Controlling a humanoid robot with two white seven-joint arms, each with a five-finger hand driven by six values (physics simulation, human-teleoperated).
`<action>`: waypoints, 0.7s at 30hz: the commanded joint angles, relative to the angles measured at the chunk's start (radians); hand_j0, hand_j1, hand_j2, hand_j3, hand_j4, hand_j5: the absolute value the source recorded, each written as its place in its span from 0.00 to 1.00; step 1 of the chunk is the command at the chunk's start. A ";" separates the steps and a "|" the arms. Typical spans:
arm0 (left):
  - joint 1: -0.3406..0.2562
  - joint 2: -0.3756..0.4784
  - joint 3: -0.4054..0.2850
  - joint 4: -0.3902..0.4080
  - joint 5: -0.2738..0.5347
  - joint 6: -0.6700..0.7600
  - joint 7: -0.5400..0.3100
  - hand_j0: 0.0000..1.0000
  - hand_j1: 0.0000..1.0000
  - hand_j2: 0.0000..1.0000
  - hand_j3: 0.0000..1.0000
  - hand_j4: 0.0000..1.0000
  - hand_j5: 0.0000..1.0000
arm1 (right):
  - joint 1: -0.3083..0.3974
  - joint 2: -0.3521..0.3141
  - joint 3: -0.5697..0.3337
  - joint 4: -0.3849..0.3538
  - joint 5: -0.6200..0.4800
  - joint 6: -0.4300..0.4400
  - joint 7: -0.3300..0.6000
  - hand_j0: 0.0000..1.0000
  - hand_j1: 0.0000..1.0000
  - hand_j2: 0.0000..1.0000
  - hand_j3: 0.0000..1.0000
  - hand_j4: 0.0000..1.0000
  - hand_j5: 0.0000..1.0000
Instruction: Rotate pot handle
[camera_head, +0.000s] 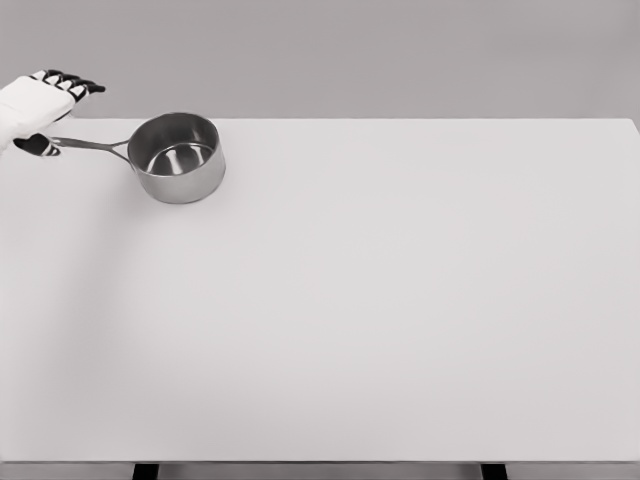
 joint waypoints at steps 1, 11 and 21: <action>0.005 0.037 0.006 -0.068 0.029 0.001 -0.004 1.00 1.00 1.00 1.00 1.00 1.00 | 0.000 0.000 0.000 0.000 0.000 0.000 0.000 1.00 1.00 1.00 1.00 1.00 1.00; 0.394 0.282 0.011 -0.724 0.326 0.001 -0.007 1.00 1.00 1.00 1.00 1.00 1.00 | 0.002 0.000 0.000 0.000 0.000 0.000 0.000 1.00 1.00 1.00 1.00 1.00 1.00; 0.629 0.195 0.153 -0.859 0.345 0.001 -0.009 1.00 1.00 1.00 1.00 1.00 1.00 | 0.002 0.000 0.000 0.000 0.000 0.000 0.000 1.00 1.00 1.00 1.00 1.00 1.00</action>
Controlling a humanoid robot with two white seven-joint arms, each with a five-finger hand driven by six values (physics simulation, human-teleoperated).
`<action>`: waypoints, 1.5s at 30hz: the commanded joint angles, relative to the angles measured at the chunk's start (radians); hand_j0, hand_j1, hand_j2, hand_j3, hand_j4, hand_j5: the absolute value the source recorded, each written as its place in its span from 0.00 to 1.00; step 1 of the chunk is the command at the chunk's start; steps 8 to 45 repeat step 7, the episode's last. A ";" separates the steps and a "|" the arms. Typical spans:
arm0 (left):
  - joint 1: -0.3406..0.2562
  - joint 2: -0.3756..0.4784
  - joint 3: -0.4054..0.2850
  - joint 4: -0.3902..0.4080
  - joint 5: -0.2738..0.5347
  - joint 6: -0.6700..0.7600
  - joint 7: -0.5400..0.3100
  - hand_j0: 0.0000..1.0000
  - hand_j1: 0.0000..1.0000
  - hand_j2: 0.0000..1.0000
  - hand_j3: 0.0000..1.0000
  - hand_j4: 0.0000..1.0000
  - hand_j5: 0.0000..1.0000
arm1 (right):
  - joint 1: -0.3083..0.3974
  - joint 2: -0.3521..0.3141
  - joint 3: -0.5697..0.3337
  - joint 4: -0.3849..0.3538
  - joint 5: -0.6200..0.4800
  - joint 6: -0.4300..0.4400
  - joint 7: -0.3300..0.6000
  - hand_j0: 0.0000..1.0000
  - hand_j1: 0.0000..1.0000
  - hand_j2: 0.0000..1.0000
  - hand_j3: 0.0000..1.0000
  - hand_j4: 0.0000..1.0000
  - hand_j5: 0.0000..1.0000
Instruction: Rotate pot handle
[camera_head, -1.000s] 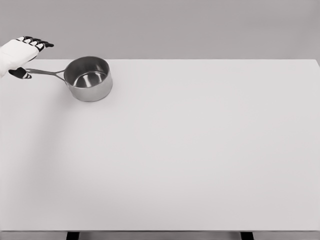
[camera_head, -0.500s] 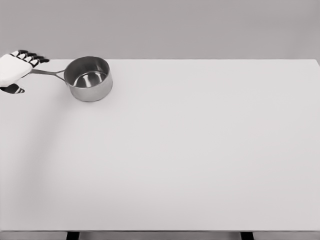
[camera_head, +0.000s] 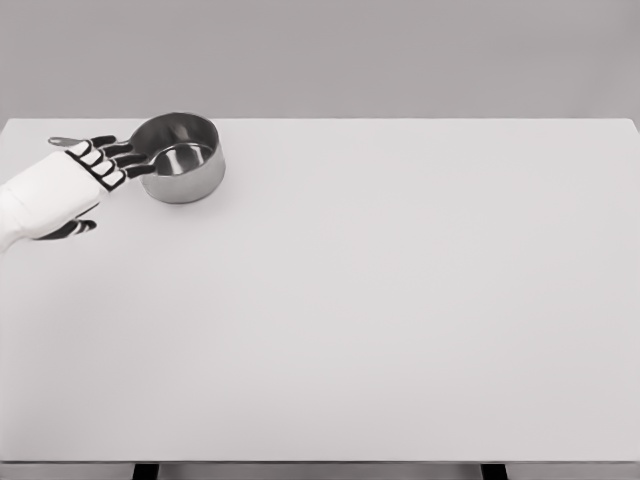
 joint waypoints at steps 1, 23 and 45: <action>0.000 -0.030 0.023 -0.005 0.009 0.001 0.000 1.00 1.00 1.00 1.00 1.00 1.00 | 0.000 0.000 0.000 0.000 0.000 0.000 0.000 1.00 1.00 1.00 1.00 1.00 1.00; 0.002 -0.031 0.023 -0.002 0.003 0.001 0.000 1.00 1.00 1.00 1.00 1.00 1.00 | 0.000 0.000 0.000 0.000 0.000 0.000 0.000 1.00 1.00 1.00 1.00 1.00 1.00; 0.002 -0.031 0.023 -0.002 0.003 0.001 0.000 1.00 1.00 1.00 1.00 1.00 1.00 | 0.000 0.000 0.000 0.000 0.000 0.000 0.000 1.00 1.00 1.00 1.00 1.00 1.00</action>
